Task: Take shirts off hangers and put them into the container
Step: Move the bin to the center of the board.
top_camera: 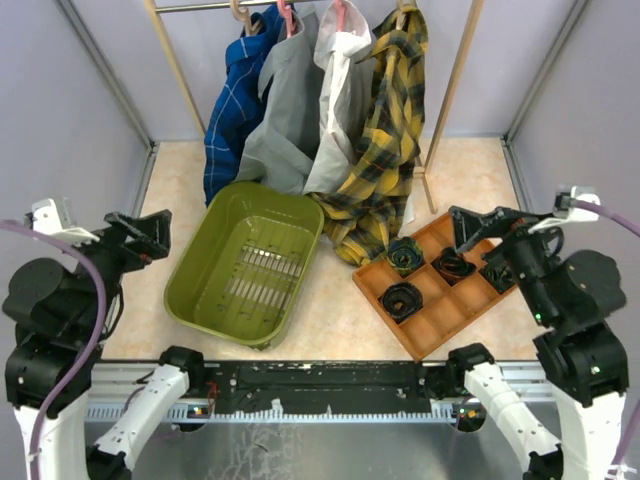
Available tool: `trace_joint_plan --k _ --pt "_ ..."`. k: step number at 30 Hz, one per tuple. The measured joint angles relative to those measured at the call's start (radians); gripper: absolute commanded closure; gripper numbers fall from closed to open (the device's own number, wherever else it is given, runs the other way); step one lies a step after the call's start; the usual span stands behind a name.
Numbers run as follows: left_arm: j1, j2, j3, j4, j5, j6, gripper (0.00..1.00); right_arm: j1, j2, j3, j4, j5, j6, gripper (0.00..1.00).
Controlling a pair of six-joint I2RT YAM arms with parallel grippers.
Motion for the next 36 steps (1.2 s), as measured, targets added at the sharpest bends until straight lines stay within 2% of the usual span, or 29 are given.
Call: trace_joint_plan --k 7,11,14,19,22,25,28,32,34,36 --pt "0.095 0.015 -0.103 0.004 0.032 -0.026 0.01 -0.089 0.017 -0.167 0.012 -0.112 0.078 0.01" --pt "0.13 0.013 -0.158 0.014 0.067 -0.042 0.01 -0.121 0.026 -0.262 0.046 -0.26 0.11 0.01" --pt "0.148 0.002 -0.2 0.024 0.122 -0.06 0.01 -0.137 0.027 -0.381 0.154 -0.421 0.201 0.01" --pt "0.166 -0.057 -0.29 0.07 0.297 -0.136 0.01 -0.151 0.029 -0.68 0.438 -0.638 0.479 0.01" --pt "0.172 -0.095 -0.361 0.117 0.454 -0.196 0.01 -0.134 0.06 -0.748 0.433 -0.692 0.528 0.01" --pt "0.174 -0.088 -0.414 0.145 0.615 -0.23 0.01 -0.066 0.092 -0.74 0.384 -0.677 0.513 0.01" --pt "0.174 -0.062 -0.44 0.14 0.718 -0.235 0.01 0.053 0.138 -0.735 0.37 -0.633 0.508 0.01" --pt "0.177 -0.034 -0.442 0.117 0.755 -0.223 0.01 0.315 0.254 -0.719 0.389 -0.509 0.513 0.01" --pt "0.177 -0.026 -0.436 0.098 0.757 -0.213 0.01 0.452 0.354 -0.703 0.441 -0.42 0.529 0.01" --pt "0.178 -0.014 -0.417 0.069 0.749 -0.197 0.01 0.54 0.442 -0.695 0.512 -0.357 0.552 0.01"
